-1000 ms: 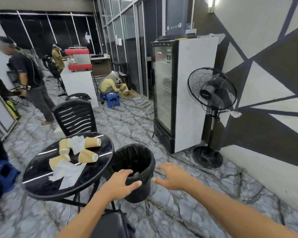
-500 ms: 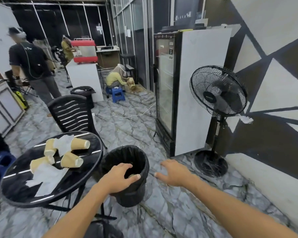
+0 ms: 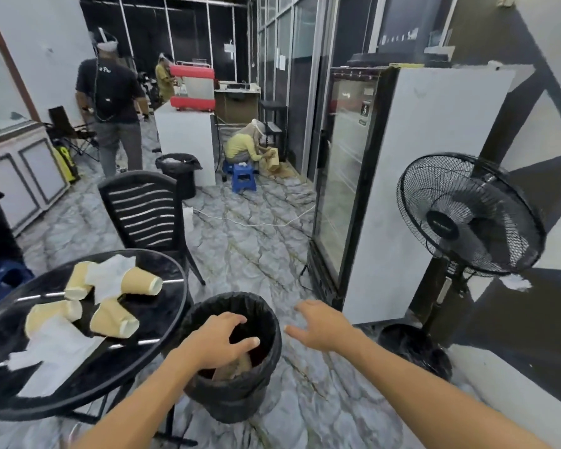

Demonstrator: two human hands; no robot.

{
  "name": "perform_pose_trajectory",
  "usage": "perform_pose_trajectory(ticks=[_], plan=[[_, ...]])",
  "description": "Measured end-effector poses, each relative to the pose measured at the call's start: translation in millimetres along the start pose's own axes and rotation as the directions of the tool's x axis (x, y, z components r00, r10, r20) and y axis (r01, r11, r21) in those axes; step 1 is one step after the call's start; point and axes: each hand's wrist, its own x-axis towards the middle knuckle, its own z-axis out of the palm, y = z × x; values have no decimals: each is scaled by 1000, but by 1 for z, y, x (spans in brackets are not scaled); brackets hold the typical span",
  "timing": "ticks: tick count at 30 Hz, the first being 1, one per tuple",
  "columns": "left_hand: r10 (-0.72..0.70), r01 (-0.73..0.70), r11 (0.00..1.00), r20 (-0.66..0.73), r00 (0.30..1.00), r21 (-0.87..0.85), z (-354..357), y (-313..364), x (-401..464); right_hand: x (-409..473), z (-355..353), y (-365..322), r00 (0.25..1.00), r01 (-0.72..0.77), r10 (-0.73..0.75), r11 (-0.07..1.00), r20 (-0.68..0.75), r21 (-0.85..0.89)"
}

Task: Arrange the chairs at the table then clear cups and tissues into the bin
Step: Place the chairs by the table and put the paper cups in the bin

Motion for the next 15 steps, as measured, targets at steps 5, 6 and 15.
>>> perform_pose_trajectory(ticks=[5, 6, 15], plan=[[-46, 46, 999, -11, 999, -13, -25, -16, 37, 67, -17, 1, 997, 73, -73, 997, 27, -25], [-59, 58, 998, -17, 998, -15, -29, -21, 45, 80, -19, 1, 996, 85, -85, 996, 34, -16], [-268, 265, 961, -34, 963, -84, -52, -57, 97, 190, -28, 8, 970, 232, -231, 973, 78, -4]])
